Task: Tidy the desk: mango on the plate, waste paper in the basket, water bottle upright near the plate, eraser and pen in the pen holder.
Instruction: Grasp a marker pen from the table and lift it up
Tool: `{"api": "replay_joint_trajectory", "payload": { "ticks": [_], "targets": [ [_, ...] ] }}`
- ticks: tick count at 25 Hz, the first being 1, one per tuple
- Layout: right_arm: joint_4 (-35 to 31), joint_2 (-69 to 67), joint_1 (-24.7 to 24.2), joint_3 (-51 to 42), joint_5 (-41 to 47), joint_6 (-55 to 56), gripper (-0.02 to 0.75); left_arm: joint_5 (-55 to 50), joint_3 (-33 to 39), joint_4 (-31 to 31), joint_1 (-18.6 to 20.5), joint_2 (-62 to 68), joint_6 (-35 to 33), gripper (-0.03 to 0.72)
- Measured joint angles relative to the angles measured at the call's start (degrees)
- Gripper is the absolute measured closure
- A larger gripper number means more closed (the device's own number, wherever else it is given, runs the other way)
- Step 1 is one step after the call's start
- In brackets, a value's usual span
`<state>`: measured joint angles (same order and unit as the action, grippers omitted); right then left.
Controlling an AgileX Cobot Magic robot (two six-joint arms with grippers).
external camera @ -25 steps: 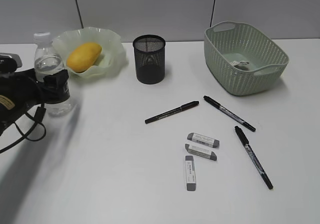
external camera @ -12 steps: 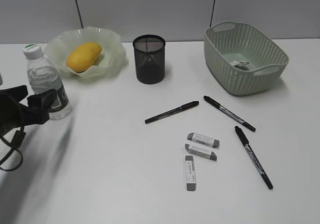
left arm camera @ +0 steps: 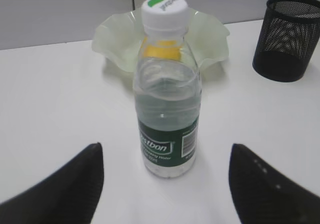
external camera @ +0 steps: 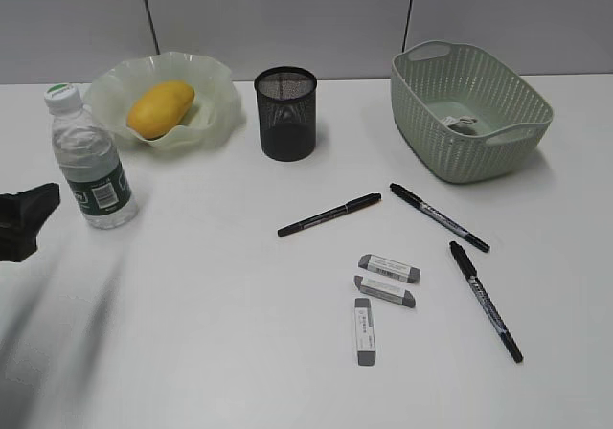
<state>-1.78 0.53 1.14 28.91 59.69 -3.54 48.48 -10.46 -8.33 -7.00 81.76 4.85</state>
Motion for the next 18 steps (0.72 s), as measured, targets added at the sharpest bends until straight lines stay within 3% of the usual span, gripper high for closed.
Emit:
{"api": "replay_joint_trajectory", "payload": {
  "ticks": [7,18],
  "targets": [
    [0.0,0.0,0.0,0.0,0.0,0.0,0.281,-35.3,-5.2,1.6,0.0,-20.0,0.0,0.097],
    [0.0,0.0,0.0,0.0,0.0,0.0,0.281,-88.3,-27.0,1.0,0.0,-29.5,-0.2,0.101]
  ]
}}
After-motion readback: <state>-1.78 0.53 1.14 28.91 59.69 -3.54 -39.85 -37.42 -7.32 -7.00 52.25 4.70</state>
